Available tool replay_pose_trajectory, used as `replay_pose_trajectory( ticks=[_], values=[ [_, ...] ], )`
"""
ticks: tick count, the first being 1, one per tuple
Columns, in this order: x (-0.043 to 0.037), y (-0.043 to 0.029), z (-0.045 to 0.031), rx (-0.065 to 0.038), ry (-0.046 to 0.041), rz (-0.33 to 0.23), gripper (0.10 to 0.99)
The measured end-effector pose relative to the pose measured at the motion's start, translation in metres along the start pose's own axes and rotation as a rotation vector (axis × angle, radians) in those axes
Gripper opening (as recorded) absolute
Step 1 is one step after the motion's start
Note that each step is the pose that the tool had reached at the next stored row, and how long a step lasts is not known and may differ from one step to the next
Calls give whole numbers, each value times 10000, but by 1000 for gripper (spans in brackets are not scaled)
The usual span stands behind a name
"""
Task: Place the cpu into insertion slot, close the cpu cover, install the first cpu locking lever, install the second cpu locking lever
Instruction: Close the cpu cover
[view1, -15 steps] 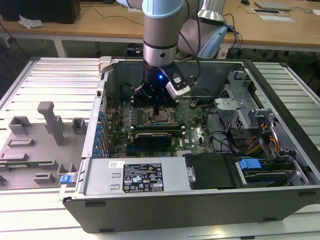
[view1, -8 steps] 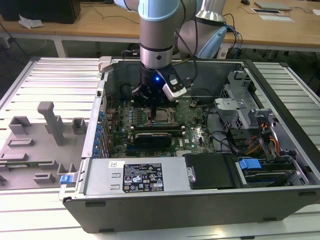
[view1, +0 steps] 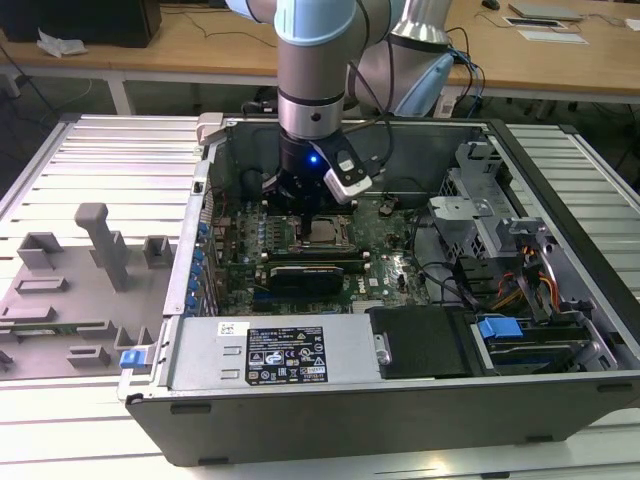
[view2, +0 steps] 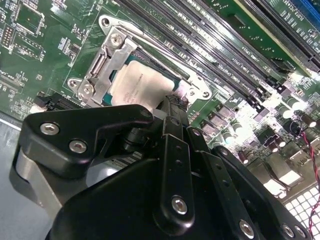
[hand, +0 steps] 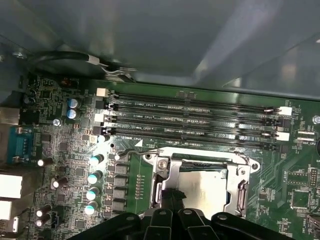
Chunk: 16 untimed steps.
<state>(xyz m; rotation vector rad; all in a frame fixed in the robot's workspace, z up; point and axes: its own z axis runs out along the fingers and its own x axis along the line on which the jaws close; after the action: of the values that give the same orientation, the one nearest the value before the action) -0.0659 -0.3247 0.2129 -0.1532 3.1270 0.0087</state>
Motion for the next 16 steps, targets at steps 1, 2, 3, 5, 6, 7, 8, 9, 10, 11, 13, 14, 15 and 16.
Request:
replay_pose_trajectory(
  ticks=[1, 2, 3, 5, 6, 7, 8, 9, 10, 11, 13, 14, 15, 16],
  values=[
    [0, -3, -5, -48, -5, -2, 106],
    [0, -5, -9, -87, -8, -1, 106],
    [-1, -8, -10, -109, -10, -1, 106],
    [0, -16, -10, -221, -28, 0, 106],
    [1, -21, -10, -303, -42, 2, 106],
    [1, -26, -10, -362, -52, 2, 106],
    [2, -32, -10, -418, -61, 2, 106],
    [3, -40, -10, -456, -67, 2, 106],
    [4, -48, -10, -479, -69, 3, 106],
    [6, -69, -10, -504, -73, 3, 106],
    [7, -87, 1, -532, -78, 2, 106],
    [8, -89, 8, -547, -81, 3, 106],
    [9, -91, 15, -564, -83, 3, 106],
    [10, -93, 24, -610, -89, 4, 106]
  ],
)
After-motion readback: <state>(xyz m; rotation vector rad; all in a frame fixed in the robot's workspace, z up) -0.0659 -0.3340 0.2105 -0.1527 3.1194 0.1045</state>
